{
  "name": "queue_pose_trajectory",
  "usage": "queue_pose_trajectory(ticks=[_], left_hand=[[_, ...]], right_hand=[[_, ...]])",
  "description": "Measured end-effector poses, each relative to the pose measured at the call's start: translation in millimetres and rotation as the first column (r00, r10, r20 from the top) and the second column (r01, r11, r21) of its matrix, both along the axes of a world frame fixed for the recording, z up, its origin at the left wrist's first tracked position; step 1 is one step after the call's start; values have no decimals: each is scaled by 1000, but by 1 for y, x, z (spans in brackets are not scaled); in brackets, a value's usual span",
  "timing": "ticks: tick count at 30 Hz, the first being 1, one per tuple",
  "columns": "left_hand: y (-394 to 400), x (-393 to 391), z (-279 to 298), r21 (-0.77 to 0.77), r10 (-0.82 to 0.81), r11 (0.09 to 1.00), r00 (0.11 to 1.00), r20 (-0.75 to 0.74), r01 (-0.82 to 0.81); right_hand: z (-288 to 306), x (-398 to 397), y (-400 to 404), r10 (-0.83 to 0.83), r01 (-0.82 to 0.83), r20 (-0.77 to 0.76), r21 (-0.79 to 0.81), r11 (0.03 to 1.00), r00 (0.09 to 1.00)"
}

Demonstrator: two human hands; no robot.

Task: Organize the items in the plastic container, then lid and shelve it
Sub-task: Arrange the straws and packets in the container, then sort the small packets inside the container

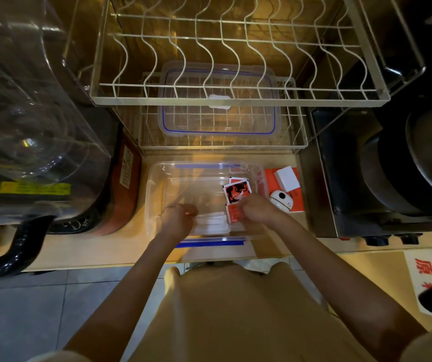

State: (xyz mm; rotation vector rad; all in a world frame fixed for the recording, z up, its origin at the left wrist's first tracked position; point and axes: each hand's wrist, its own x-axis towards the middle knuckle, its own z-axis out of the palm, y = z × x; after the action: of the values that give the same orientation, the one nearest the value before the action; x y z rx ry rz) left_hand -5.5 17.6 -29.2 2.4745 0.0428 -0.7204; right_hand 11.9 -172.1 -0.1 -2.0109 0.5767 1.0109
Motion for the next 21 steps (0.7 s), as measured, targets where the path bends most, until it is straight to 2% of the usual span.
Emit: queue_pose_trajectory(ticks=[4, 7, 11, 15, 18, 21], left_hand=[[-3, 3, 5, -43, 16, 999, 1000, 22, -15], [-13, 11, 11, -70, -34, 997, 999, 36, 37], [-36, 28, 11, -94, -120, 987, 990, 77, 127], [-62, 45, 3, -63, -201, 976, 975, 94, 208], [-77, 53, -8, -40, -241, 969, 966, 90, 245], [-85, 56, -18, 25, -299, 954, 948, 108, 299]], right_hand=[[6, 1, -2, 12, 20, 233, -133, 991, 972], [1, -5, 4, -64, 94, 314, -81, 992, 947], [-12, -18, 12, -250, 258, 217, -10, 966, 944], [-9, -30, 17, -208, 228, 220, -72, 971, 953], [-13, -28, 14, -276, 289, 216, -33, 957, 937], [-22, -24, 17, -67, 95, 148, -192, 977, 987]])
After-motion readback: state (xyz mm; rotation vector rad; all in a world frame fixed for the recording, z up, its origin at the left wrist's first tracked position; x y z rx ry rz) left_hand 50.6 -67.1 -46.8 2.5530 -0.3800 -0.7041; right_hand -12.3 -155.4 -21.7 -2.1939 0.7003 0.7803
